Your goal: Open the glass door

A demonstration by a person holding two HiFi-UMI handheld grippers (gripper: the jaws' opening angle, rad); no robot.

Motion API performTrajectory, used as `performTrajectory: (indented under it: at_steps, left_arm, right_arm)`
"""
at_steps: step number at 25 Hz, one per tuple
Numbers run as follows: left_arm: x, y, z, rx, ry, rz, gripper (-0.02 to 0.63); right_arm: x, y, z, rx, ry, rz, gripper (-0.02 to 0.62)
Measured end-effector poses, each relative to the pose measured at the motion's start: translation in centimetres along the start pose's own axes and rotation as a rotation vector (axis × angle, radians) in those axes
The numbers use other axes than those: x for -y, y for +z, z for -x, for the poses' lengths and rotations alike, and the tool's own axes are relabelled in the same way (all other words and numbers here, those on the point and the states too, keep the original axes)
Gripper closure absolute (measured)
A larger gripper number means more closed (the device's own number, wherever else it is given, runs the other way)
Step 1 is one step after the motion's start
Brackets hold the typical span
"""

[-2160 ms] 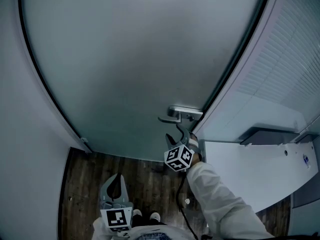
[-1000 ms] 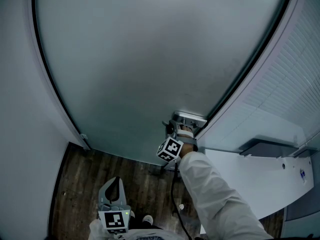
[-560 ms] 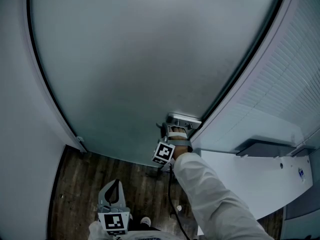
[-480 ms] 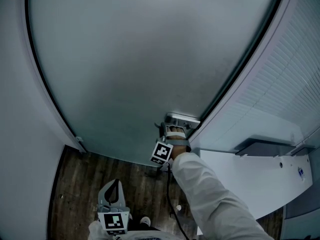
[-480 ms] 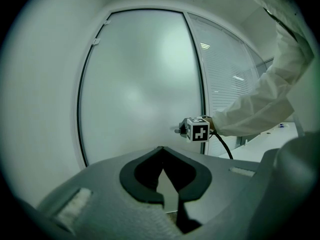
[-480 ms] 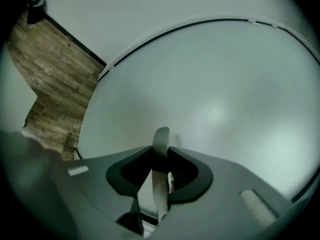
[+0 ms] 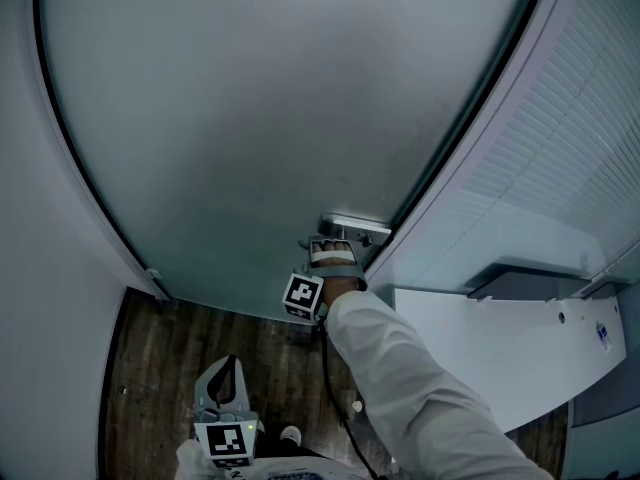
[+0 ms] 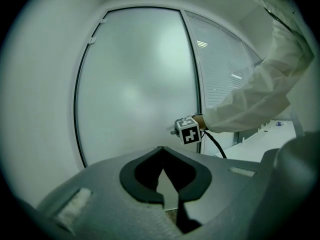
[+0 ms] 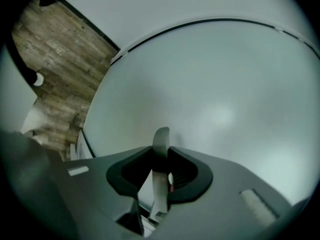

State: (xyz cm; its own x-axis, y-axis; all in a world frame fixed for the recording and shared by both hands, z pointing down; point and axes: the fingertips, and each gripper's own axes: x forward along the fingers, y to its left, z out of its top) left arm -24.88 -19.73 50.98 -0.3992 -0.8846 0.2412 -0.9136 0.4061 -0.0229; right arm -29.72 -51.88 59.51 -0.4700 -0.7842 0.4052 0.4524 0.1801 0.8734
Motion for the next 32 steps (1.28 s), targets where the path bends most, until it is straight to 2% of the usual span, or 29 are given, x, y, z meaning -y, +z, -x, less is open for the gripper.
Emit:
performTrajectory:
  at_steps: [2, 4, 9, 13, 18, 23, 26, 32]
  left_arm:
    - [0.4, 0.3, 0.4, 0.006, 0.002, 0.005, 0.603]
    - [0.7, 0.8, 1.1, 0.016, 0.007, 0.009, 0.603]
    - [0.5, 0.2, 3.0, -0.025, 0.012, -0.03, 0.603]
    - [0.5, 1.5, 3.9, -0.025, 0.014, -0.027, 0.603]
    - [1.8, 0.7, 3.2, -0.009, -0.005, -0.031, 0.603]
    - [2.6, 0.5, 3.1, 0.006, -0.014, -0.016, 0.603]
    - [2.8, 0.5, 3.4, 0.008, -0.021, -0.018, 0.603]
    - [3.6, 0.6, 3.0, -0.005, -0.048, -0.07, 0.603]
  right_arm:
    - [-0.8, 0.1, -0.1, -0.053, 0.017, 0.111, 0.492]
    - [-1.1, 0.1, -0.1, -0.089, 0.009, 0.159, 0.494]
    - [-0.4, 0.0, 1.0, -0.091, -0.012, 0.144, 0.494]
    - [0.2, 0.2, 2.6, -0.073, -0.035, 0.137, 0.494]
    - [-1.2, 0.4, 3.2, -0.063, -0.038, 0.125, 0.494]
    - [-3.3, 1.2, 5.2, -0.026, 0.041, 0.039, 0.493]
    - [-3.4, 1.6, 6.4, -0.017, 0.02, 0.012, 0.492]
    - [-2.7, 2.4, 8.5, 0.061, -0.045, -0.125, 0.492]
